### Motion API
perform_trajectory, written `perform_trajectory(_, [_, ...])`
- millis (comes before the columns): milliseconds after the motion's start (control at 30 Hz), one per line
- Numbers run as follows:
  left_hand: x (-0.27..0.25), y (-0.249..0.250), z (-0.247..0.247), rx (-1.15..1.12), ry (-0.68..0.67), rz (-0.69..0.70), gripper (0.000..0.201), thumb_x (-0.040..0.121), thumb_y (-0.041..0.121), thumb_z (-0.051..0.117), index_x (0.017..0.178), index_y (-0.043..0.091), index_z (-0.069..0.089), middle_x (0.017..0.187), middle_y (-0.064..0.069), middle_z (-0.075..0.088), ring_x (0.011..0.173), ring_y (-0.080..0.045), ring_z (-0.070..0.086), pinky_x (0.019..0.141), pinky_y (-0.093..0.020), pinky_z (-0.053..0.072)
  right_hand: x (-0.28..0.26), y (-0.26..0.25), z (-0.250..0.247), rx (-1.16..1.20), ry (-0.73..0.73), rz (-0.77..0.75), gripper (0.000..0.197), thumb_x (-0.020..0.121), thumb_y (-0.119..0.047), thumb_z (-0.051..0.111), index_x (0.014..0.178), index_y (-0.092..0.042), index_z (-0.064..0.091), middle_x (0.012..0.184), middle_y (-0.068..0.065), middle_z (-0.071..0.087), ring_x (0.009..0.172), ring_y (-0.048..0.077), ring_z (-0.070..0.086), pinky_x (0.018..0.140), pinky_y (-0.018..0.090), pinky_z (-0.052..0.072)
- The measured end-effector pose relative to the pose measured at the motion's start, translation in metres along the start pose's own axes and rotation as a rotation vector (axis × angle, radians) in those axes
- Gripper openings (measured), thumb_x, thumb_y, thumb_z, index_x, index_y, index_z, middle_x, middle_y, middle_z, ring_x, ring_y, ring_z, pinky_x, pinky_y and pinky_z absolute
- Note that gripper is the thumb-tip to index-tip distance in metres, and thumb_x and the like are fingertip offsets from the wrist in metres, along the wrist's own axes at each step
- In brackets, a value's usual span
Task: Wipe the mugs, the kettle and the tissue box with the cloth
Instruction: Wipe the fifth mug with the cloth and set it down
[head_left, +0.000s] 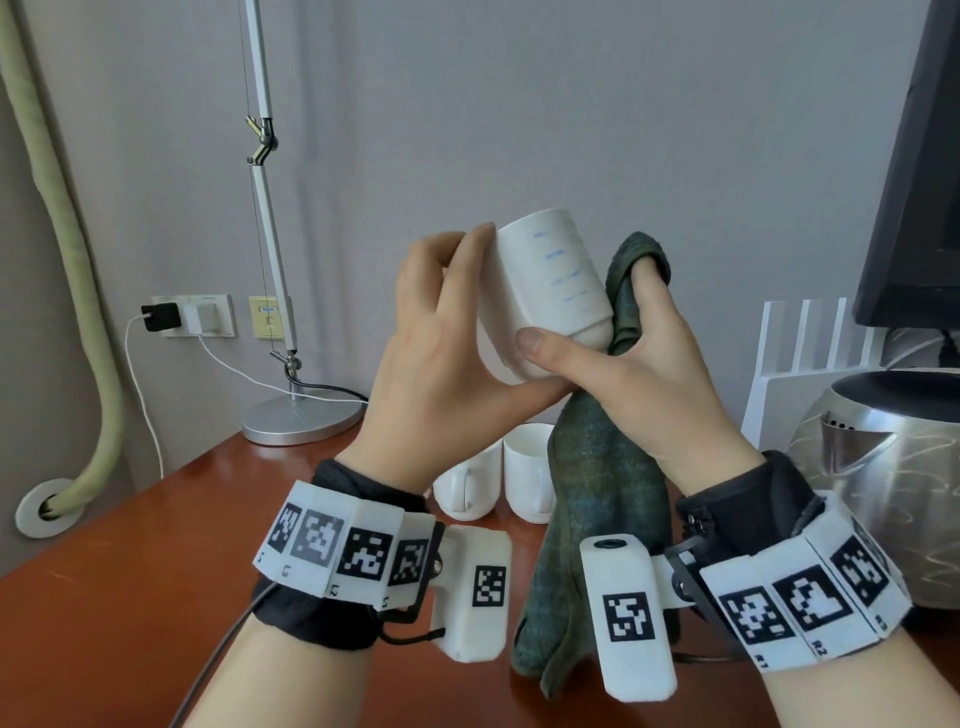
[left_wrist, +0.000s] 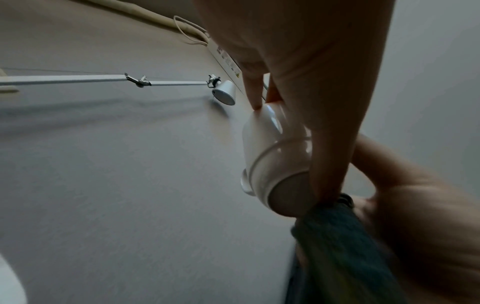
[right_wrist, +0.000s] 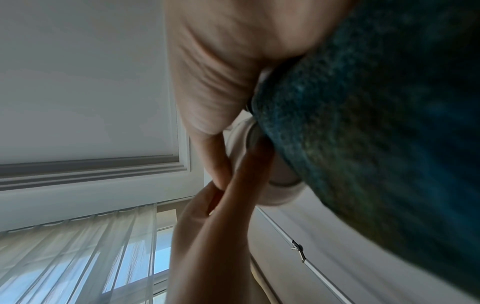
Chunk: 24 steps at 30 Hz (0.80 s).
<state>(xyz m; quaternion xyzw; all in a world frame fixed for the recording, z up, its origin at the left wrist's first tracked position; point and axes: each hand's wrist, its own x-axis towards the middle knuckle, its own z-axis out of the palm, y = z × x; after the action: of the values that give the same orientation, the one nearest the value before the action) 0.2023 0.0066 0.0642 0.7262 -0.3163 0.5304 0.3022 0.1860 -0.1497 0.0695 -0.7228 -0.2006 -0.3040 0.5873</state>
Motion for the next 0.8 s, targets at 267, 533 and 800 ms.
perform_trajectory(267, [0.005, -0.019, -0.026, -0.065, 0.084, 0.003, 0.095, 0.06, 0.043, 0.088, 0.132, -0.004, 0.048, 0.12, 0.006, 0.035, 0.117, -0.015, 0.044, 0.105, -0.03, 0.043, -0.002, -0.002, -0.001, 0.158, -0.094, -0.024, 0.089, 0.08, -0.061, 0.063, 0.152, -0.03, 0.022, 0.152, -0.023, 0.029, 0.134, -0.013, 0.027, 0.113, 0.022, 0.024])
perform_trajectory(533, [0.008, -0.026, -0.042, -0.079, 0.156, -0.044, 0.098, 0.058, 0.045, 0.088, 0.134, -0.001, 0.047, 0.121, 0.015, 0.032, 0.118, -0.005, 0.042, 0.105, -0.031, 0.043, 0.0, 0.001, -0.007, -0.135, 0.126, -0.505, 0.036, 0.096, -0.012, 0.048, 0.131, -0.009, 0.055, 0.081, -0.013, 0.053, 0.074, 0.0, 0.051, 0.072, 0.018, 0.044])
perform_trajectory(800, [0.01, -0.021, -0.042, -0.091, 0.141, -0.083, 0.095, 0.056, 0.038, 0.092, 0.132, 0.0, 0.049, 0.12, 0.005, 0.037, 0.116, -0.009, 0.045, 0.102, -0.027, 0.044, -0.009, -0.006, -0.001, -0.341, -0.06, -0.769, 0.044, 0.085, 0.001, 0.046, 0.12, -0.013, 0.066, 0.071, -0.019, 0.035, 0.058, 0.007, 0.035, 0.056, 0.02, 0.033])
